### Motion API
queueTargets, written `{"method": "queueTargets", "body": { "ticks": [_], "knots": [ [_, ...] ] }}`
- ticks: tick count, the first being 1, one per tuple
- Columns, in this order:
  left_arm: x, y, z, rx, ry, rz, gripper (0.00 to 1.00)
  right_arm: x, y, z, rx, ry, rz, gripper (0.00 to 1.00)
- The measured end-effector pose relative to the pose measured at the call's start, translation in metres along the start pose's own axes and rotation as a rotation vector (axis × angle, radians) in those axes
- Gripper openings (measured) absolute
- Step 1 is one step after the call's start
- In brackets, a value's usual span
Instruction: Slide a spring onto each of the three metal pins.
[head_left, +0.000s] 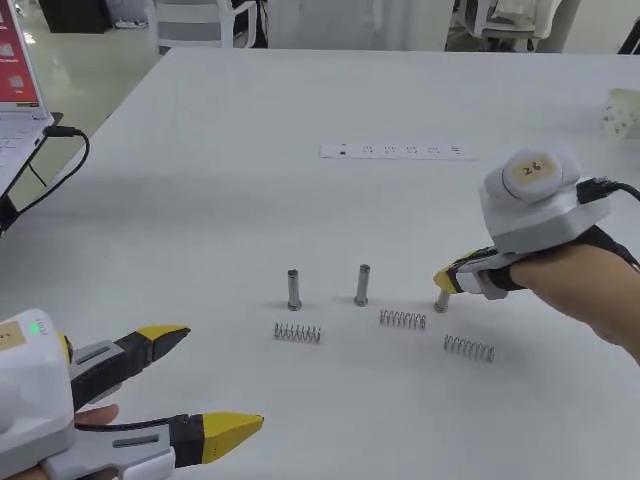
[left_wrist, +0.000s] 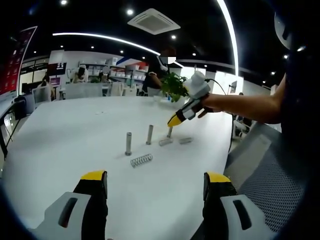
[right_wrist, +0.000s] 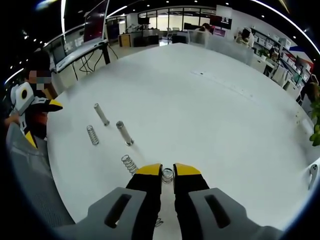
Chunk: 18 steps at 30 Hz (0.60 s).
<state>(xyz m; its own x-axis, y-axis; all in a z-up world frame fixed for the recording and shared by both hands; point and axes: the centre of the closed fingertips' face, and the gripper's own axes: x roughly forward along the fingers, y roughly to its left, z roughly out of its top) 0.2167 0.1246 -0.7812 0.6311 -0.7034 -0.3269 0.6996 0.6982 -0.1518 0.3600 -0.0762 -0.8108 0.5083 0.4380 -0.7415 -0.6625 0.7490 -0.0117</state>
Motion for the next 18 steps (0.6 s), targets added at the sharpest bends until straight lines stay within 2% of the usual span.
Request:
{"method": "queueTargets", "body": {
  "ticks": [18],
  "knots": [
    [-0.0005,0.0005,0.0001,0.0,0.0,0.001,0.75,-0.0008,0.0007,-0.0001,-0.01,-0.002,0.003,0.09]
  ]
}}
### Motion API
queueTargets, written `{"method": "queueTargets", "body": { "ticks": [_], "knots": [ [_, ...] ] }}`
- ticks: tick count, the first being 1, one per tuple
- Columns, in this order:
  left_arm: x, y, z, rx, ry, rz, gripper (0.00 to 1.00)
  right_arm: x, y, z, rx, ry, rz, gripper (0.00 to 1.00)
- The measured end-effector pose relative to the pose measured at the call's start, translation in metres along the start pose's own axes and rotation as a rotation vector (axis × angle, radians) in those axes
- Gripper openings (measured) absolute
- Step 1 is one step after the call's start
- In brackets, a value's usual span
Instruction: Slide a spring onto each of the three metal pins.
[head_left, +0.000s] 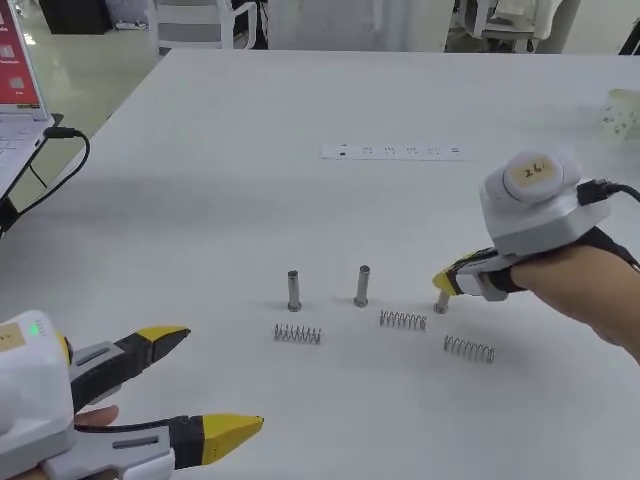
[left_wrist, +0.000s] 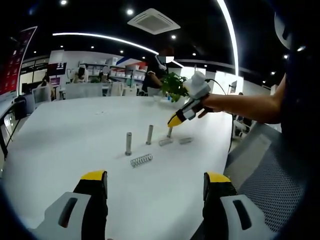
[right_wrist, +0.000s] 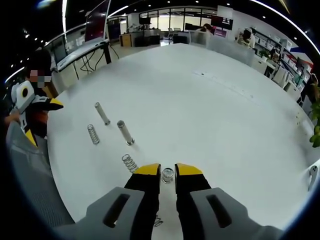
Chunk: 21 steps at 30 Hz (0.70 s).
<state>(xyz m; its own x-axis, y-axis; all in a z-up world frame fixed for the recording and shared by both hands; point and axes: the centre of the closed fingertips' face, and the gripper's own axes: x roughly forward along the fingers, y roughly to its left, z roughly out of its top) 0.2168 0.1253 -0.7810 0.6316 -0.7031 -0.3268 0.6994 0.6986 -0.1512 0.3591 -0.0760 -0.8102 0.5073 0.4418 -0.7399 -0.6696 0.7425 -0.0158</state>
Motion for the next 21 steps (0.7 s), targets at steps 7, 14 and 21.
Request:
{"method": "queueTargets", "body": {
  "ticks": [7,14,21],
  "knots": [
    [-0.0002,-0.0003,0.0005,0.001,0.0,0.0,0.75,-0.0018,-0.0003,0.001,-0.007,-0.006,-0.003,0.11],
    [-0.0003,-0.0014,0.0006,0.004,0.001,-0.002,0.75,-0.0048,0.0004,0.0005,-0.009,-0.011,-0.001,0.13],
    [-0.0012,-0.0019,0.001,0.006,0.001,-0.002,0.75,-0.0088,0.0008,0.0016,-0.014,-0.02,-0.004,0.14]
  ]
}}
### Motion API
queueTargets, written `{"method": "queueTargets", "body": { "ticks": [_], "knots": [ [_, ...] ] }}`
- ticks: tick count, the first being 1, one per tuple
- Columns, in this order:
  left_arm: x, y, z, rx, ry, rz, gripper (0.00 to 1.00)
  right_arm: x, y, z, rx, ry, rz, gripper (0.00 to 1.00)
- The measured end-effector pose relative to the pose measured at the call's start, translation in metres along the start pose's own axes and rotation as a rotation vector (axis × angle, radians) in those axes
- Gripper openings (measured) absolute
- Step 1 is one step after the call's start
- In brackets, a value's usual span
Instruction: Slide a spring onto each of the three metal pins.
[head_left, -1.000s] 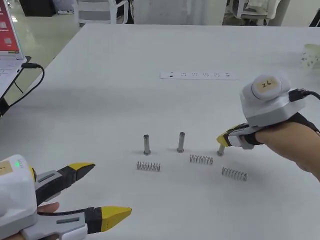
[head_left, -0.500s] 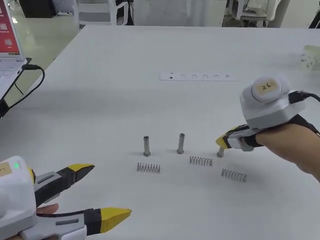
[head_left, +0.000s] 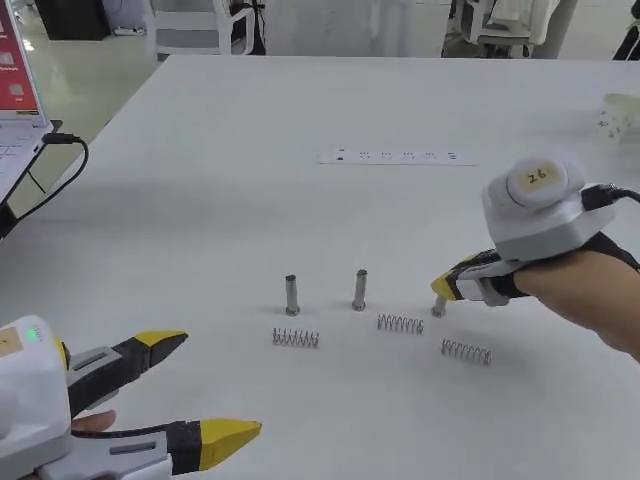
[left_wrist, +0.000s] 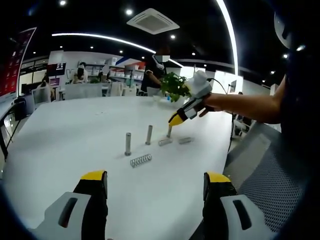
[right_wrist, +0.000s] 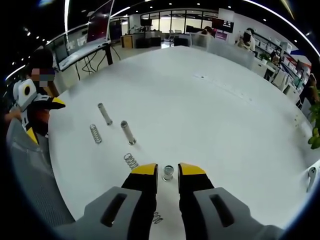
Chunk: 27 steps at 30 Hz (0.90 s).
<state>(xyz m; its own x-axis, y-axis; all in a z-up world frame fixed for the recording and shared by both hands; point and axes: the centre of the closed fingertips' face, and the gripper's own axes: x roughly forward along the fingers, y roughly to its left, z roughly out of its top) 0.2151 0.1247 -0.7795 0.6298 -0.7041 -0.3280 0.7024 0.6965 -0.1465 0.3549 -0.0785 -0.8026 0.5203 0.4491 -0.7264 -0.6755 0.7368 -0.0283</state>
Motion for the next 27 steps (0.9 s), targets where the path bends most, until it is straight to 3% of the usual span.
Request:
{"method": "queueTargets", "body": {
  "ticks": [16,27],
  "knots": [
    [-0.001,0.0,0.0,-0.002,-0.005,0.002,0.75,-0.011,-0.001,-0.012,-0.006,0.011,-0.008,0.15],
    [-0.002,0.0,0.0,-0.001,-0.006,0.004,0.75,-0.015,0.005,-0.022,-0.01,0.037,0.014,0.15]
  ]
}}
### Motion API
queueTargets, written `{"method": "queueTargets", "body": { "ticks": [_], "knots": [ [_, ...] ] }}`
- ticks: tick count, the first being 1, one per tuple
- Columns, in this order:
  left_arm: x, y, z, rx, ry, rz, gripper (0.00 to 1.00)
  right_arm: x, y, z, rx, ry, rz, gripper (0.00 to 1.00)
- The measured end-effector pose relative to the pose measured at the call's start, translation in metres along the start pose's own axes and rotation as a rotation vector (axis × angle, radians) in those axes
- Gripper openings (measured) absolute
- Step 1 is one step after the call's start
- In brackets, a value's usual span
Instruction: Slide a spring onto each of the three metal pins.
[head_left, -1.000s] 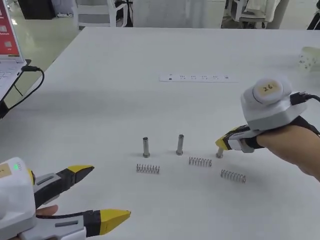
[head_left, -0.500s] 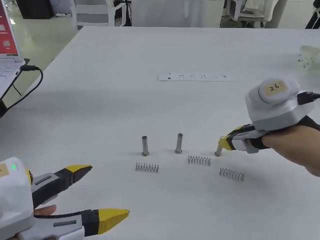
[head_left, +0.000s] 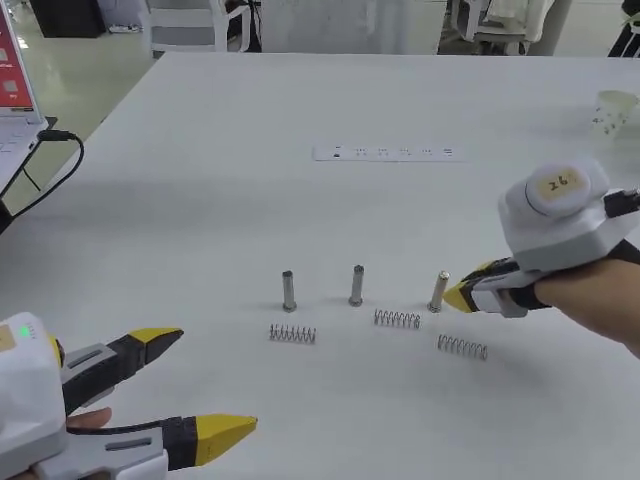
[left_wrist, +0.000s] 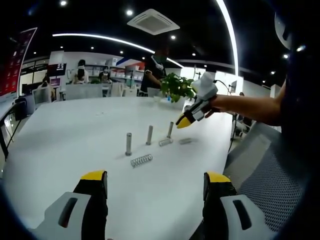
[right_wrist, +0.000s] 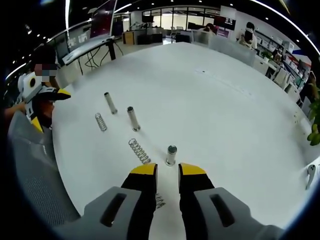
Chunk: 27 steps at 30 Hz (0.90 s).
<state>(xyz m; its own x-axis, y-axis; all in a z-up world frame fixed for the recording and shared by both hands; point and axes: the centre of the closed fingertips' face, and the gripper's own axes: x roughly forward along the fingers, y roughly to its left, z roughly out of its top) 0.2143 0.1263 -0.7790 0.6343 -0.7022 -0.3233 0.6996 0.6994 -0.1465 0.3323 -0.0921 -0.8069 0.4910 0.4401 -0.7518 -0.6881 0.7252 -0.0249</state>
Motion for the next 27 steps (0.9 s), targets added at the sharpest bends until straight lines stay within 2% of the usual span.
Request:
{"method": "queueTargets", "body": {
  "ticks": [27],
  "knots": [
    [0.001,-0.001,0.001,0.002,0.001,0.0,0.75,0.008,0.029,-0.026,-0.101,0.121,0.115,0.12]
  ]
}}
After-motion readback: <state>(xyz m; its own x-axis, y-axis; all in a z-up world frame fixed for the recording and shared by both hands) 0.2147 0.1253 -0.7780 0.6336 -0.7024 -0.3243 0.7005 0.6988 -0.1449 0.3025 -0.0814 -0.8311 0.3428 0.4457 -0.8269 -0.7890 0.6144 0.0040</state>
